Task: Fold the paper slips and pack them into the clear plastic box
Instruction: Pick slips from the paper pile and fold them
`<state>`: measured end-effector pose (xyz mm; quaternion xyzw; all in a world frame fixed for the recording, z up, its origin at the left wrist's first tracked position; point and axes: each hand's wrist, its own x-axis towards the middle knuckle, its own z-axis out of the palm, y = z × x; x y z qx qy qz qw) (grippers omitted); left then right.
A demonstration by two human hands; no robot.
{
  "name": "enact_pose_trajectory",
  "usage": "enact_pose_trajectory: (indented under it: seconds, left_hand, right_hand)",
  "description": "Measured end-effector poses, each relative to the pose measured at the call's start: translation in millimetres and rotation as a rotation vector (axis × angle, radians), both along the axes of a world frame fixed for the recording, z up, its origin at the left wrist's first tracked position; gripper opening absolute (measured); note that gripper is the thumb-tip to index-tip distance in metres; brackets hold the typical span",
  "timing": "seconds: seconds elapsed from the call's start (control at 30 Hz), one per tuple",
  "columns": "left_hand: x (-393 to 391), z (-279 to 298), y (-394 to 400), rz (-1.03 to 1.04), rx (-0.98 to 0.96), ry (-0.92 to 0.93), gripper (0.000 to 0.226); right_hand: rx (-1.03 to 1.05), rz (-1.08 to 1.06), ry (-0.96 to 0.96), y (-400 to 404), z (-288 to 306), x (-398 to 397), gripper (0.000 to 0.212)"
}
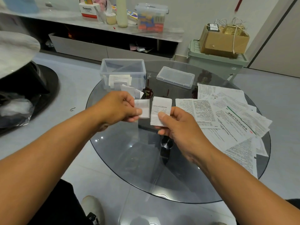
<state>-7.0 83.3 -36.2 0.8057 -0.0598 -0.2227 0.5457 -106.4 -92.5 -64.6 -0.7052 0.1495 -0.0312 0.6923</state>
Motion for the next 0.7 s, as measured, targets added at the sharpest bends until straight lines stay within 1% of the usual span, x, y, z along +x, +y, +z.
enact_pose_trajectory:
  seconds: [0.07, 0.13, 0.23, 0.3, 0.37, 0.4, 0.43, 0.47, 0.53, 0.57, 0.6, 0.63, 0.7]
  left_hand:
    - [-11, -1, -11, -0.042, -0.106, 0.057, 0.017]
    - [-20, 0, -19, -0.075, -0.123, 0.065, 0.014]
    - [-22, -1, -23, -0.093, -0.117, 0.072, 0.015]
    - [-21, 0, -22, -0.123, -0.116, 0.091, 0.017]
    - [-20, 1, -21, -0.185, -0.078, 0.096, 0.014]
    - [-19, 2, -20, -0.200, -0.040, 0.068, 0.012]
    - [-16, 4, -17, -0.190, 0.008, 0.001, 0.012]
    - [-10, 4, -13, -0.146, 0.073, -0.112, 0.013]
    - [8, 3, -3, 0.006, 0.263, -0.397, 0.010]
    - [16, 2, 3, 0.078, 0.376, -0.507, 0.011]
    - [25, 0, 10, 0.130, 0.476, -0.565, 0.018]
    - [34, -4, 16, 0.160, 0.539, -0.564, 0.028]
    - [45, -12, 23, 0.144, 0.618, -0.473, 0.044]
  right_hand:
    - [0.098, -0.027, -0.018, 1, -1, 1, 0.012]
    - [0.062, -0.060, -0.044, 0, -1, 1, 0.015]
    - [-0.093, -0.034, -0.048, -7, -1, 2, 0.023]
    - [-0.264, 0.029, -0.012, -10, -3, 1, 0.023]
    - [-0.455, 0.043, -0.015, -11, -5, 0, 0.020]
    - [-0.575, 0.039, -0.037, -11, -5, 0, 0.018]
    - [-0.706, 0.033, -0.062, -10, -3, -1, 0.017]
    - [-0.855, 0.020, -0.090, -10, 0, -1, 0.017]
    - [-1.200, -0.002, -0.158, -12, 6, 0, 0.018]
    - [-1.353, 0.010, -0.166, -13, 7, 0, 0.020]
    - [-1.463, 0.051, -0.148, -13, 4, 1, 0.022]
    - [-1.508, 0.110, -0.116, -12, 0, 1, 0.022]
    - [-1.494, 0.202, -0.059, -9, -9, 0, 0.018]
